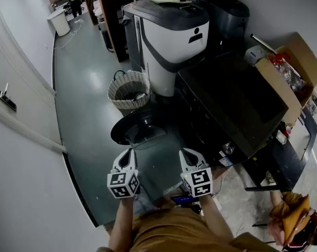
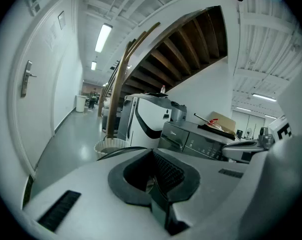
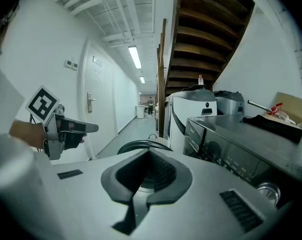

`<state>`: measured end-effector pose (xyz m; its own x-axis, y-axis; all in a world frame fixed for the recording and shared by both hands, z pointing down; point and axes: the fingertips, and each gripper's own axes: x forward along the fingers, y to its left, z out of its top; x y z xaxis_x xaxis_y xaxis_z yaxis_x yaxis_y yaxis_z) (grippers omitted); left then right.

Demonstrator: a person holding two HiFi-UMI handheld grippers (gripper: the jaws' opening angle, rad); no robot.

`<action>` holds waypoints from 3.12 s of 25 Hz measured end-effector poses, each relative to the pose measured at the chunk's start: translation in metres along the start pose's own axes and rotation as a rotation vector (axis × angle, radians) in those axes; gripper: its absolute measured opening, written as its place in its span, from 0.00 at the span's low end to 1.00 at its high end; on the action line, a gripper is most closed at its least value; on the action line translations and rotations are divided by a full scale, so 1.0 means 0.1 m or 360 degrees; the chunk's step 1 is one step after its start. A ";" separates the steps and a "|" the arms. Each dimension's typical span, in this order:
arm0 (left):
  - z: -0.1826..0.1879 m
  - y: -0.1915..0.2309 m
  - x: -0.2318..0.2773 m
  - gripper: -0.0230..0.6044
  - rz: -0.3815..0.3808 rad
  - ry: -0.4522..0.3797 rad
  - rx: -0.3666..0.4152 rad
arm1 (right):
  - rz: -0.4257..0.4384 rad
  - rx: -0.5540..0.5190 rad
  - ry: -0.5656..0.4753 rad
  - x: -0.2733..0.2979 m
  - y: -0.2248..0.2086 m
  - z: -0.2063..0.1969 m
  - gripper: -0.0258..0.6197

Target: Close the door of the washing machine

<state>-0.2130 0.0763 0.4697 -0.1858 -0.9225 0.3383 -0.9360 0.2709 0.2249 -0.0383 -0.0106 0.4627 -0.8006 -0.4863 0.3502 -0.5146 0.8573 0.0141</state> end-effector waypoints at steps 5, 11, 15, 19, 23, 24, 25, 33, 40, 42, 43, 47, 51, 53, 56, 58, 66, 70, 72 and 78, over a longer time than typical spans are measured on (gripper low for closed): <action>-0.04 0.06 0.05 0.08 0.0012 0.0012 -0.0011 | 0.0005 -0.0004 0.0015 0.06 0.00 -0.03 0.06; -0.09 0.13 0.08 0.08 0.0029 0.0042 -0.0020 | 0.0012 -0.0004 0.0042 0.11 -0.01 -0.06 0.06; -0.14 0.21 0.10 0.08 0.0049 0.0065 -0.0026 | 0.0029 0.0046 0.0027 0.17 0.00 -0.08 0.06; -0.21 0.30 0.16 0.09 0.0038 0.0111 -0.0044 | 0.0048 0.0055 0.0043 0.27 0.05 -0.10 0.06; -0.32 0.43 0.24 0.16 0.0043 0.0166 -0.0050 | 0.0082 0.0052 0.0103 0.39 0.14 -0.19 0.06; -0.35 0.46 0.27 0.19 0.0044 0.0184 -0.0051 | 0.0089 0.0048 0.0120 0.42 0.16 -0.21 0.06; -0.39 0.49 0.30 0.22 0.0042 0.0206 -0.0050 | 0.0096 0.0042 0.0138 0.44 0.18 -0.23 0.06; -0.70 0.69 0.73 0.32 0.0018 0.0365 -0.0039 | 0.0090 0.0033 0.0273 0.60 0.10 -0.44 0.06; -0.80 0.87 1.06 0.33 0.0025 0.0398 -0.0001 | 0.0118 0.0037 0.0379 0.72 0.14 -0.70 0.06; -0.85 0.92 1.13 0.33 0.0023 0.0418 0.0010 | 0.0117 0.0039 0.0398 0.76 0.15 -0.75 0.06; -0.88 0.93 1.17 0.34 0.0017 0.0434 0.0020 | 0.0111 0.0044 0.0407 0.77 0.14 -0.76 0.06; -0.99 1.02 1.30 0.34 -0.0017 0.0505 0.0058 | 0.0092 0.0059 0.0435 0.87 0.16 -0.80 0.06; -1.09 1.11 1.42 0.35 -0.0052 0.0562 0.0063 | 0.0076 0.0075 0.0455 0.98 0.17 -0.81 0.06; -1.14 1.15 1.49 0.35 -0.0073 0.0587 0.0079 | 0.0080 0.0075 0.0464 1.05 0.20 -0.82 0.06; -1.21 1.22 1.55 0.35 -0.0091 0.0621 0.0090 | 0.0087 0.0077 0.0486 1.13 0.23 -0.85 0.06; -1.25 1.25 1.56 0.35 -0.0110 0.0642 0.0099 | 0.0087 0.0089 0.0491 1.17 0.27 -0.86 0.06; -1.39 1.30 1.65 0.36 -0.0196 0.0707 0.0095 | 0.0110 0.0093 0.0523 1.31 0.35 -0.93 0.06; -1.43 1.28 1.67 0.36 -0.0210 0.0725 0.0090 | 0.0104 0.0091 0.0536 1.31 0.34 -0.95 0.06; -1.43 1.30 1.70 0.36 -0.0212 0.0729 0.0083 | 0.0094 0.0094 0.0536 1.31 0.33 -0.94 0.06; -1.44 1.31 1.73 0.35 -0.0177 0.0743 0.0079 | 0.0072 0.0101 0.0542 1.25 0.29 -0.97 0.06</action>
<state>-0.3250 -0.0082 0.6897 0.0598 -0.7202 0.6911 -0.9578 0.1535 0.2429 -0.1233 -0.0301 0.5976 -0.6800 -0.3548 0.6416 -0.5079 0.8591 -0.0632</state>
